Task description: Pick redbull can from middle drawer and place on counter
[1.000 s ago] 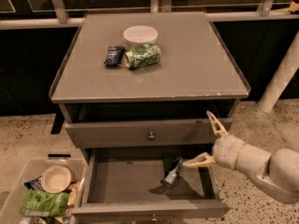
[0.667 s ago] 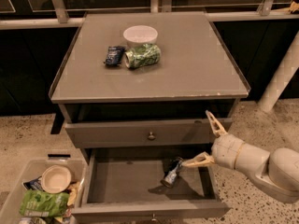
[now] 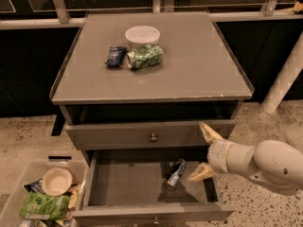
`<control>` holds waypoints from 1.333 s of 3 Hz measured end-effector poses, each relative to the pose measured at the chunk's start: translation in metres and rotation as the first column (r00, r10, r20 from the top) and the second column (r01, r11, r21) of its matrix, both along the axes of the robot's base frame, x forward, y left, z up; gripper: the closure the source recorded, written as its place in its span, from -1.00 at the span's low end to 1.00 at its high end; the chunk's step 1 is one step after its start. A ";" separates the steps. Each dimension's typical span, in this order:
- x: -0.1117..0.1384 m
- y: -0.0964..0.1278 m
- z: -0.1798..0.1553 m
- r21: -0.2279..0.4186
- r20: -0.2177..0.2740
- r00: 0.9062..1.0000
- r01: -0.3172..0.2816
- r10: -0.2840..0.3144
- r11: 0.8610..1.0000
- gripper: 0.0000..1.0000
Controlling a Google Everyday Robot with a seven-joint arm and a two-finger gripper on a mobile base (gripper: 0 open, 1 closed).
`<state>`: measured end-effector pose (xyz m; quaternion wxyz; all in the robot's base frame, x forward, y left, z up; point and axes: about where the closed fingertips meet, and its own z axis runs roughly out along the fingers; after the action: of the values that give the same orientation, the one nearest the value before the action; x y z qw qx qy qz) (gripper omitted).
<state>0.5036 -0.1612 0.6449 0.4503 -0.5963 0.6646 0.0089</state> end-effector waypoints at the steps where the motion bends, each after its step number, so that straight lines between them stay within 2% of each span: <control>1: -0.011 -0.005 -0.014 -0.080 -0.060 0.998 -0.005 0.000 0.997 -1.00; 2: -0.010 -0.005 -0.014 -0.079 -0.059 0.998 -0.004 0.000 0.997 -1.00; 3: -0.006 -0.020 -0.039 -0.054 -0.088 0.995 0.032 -0.036 0.998 -1.00; 4: -0.012 -0.040 -0.087 -0.052 -0.165 0.982 0.089 -0.096 0.995 -1.00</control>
Offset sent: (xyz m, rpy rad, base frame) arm -0.0119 -0.0053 -0.0138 -0.0844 0.0559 0.0046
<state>0.4912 -0.2014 0.5584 0.3796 -0.5718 0.7269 0.0231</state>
